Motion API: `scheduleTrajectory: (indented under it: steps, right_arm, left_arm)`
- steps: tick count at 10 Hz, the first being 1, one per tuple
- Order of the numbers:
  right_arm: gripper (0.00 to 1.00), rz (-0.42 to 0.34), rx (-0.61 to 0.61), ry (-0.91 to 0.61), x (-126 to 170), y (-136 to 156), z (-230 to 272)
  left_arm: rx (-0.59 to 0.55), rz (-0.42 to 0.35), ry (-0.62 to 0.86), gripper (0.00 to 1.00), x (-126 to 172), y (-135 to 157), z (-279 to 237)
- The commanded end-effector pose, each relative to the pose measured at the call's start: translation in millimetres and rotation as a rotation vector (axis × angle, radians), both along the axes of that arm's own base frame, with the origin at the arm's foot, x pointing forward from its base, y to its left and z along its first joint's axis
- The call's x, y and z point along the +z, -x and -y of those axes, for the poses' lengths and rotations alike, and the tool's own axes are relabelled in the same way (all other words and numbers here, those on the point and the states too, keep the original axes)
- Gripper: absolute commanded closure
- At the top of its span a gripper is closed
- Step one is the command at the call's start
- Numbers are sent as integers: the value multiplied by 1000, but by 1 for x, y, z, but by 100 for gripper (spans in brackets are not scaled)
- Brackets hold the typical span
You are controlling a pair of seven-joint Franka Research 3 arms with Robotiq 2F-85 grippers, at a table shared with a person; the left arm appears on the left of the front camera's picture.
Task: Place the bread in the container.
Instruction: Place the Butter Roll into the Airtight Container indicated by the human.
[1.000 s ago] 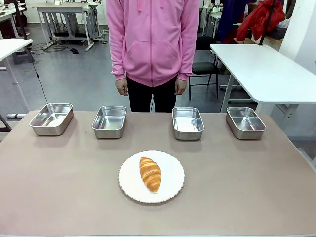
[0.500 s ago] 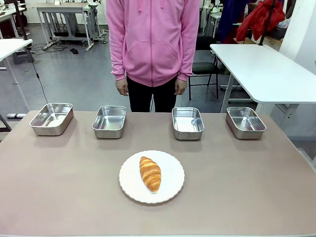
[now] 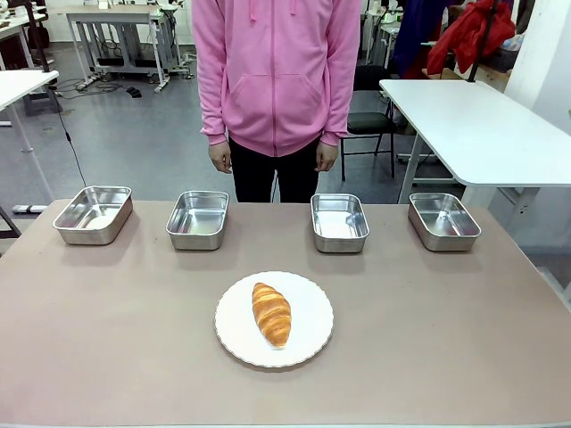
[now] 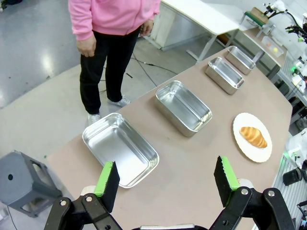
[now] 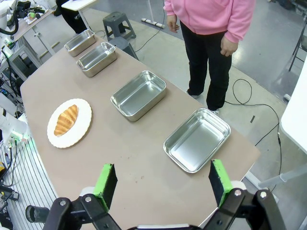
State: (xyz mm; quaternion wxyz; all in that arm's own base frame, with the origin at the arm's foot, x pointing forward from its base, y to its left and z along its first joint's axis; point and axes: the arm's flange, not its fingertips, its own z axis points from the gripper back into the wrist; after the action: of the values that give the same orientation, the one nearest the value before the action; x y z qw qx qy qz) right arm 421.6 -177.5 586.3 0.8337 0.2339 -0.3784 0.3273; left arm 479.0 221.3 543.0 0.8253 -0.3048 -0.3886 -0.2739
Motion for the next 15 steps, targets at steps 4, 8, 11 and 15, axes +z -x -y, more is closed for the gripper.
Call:
scheduleTrajectory:
  steps: [4,8,11,15]
  right_arm:
    - [0,5,4,-2,2,0,-2]
    - [0,5,4,-2,2,0,-2]
    - [0,5,4,-2,2,0,-2]
    - [0,5,4,-2,2,0,-2]
  left_arm:
    - [-9,12,10,0,1,1,0]
    - [-9,12,10,0,1,1,0]
    - [-9,12,10,0,1,1,0]
    - [-9,12,10,0,1,1,0]
